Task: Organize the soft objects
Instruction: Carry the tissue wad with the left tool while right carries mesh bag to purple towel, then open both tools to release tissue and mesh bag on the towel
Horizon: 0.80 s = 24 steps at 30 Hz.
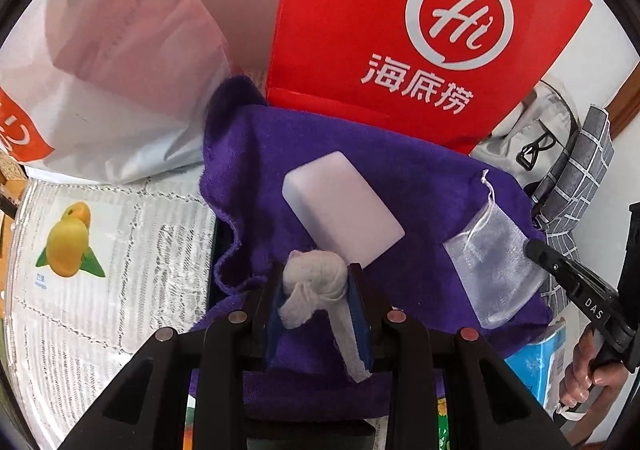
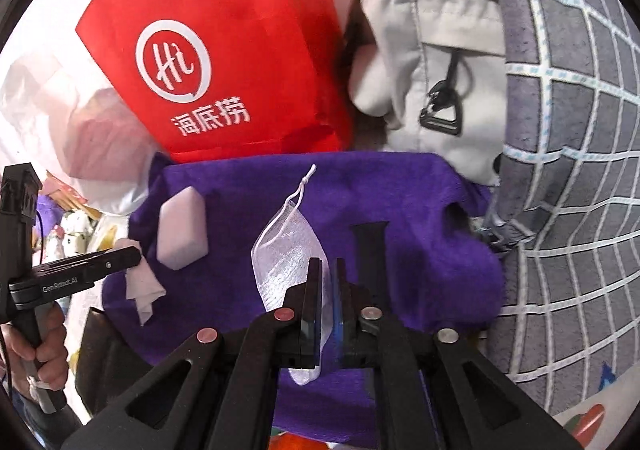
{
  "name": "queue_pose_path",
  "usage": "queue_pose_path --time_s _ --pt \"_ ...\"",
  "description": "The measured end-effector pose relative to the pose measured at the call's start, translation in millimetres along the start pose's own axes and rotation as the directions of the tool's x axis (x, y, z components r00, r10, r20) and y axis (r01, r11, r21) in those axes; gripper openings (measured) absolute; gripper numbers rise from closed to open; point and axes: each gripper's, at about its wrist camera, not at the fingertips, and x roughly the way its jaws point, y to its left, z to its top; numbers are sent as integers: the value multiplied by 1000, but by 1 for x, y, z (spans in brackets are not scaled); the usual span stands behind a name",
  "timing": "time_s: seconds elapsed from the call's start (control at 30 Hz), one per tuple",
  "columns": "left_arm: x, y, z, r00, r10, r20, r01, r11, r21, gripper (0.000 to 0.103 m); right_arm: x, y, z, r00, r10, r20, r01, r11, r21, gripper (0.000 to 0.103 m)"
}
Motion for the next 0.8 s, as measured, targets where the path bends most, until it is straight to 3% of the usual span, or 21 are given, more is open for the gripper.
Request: queue_pose_path --time_s 0.13,0.2,0.3,0.37,0.43,0.63,0.73,0.8 --pt "-1 1 0 1000 -6 2 6 1000 -1 31 2 0 0 999 -32 3 32 999 -8 8" --pt "-1 1 1 1000 -5 4 5 1000 -2 35 1 -1 0 1000 -25 6 25 1000 0 15" --pt "-3 -3 2 998 59 19 -59 998 25 57 -9 -3 0 999 -40 36 40 999 0 41" --pt "-5 -6 2 997 66 31 -67 997 37 57 -18 -1 -1 996 -53 66 54 998 -17 55" --pt "-7 -8 1 999 44 28 -45 998 34 58 -25 4 -1 994 -64 88 68 997 -45 61" --pt "-27 -9 2 998 12 68 -15 999 37 58 -55 30 -1 985 -67 161 88 988 -127 67" --pt "-42 -7 1 995 -1 96 -2 999 38 58 -79 41 -10 974 -58 220 92 985 -148 79" --pt "-49 -7 -1 993 0 115 -5 999 42 61 -90 47 -22 971 -47 234 84 985 -153 81"
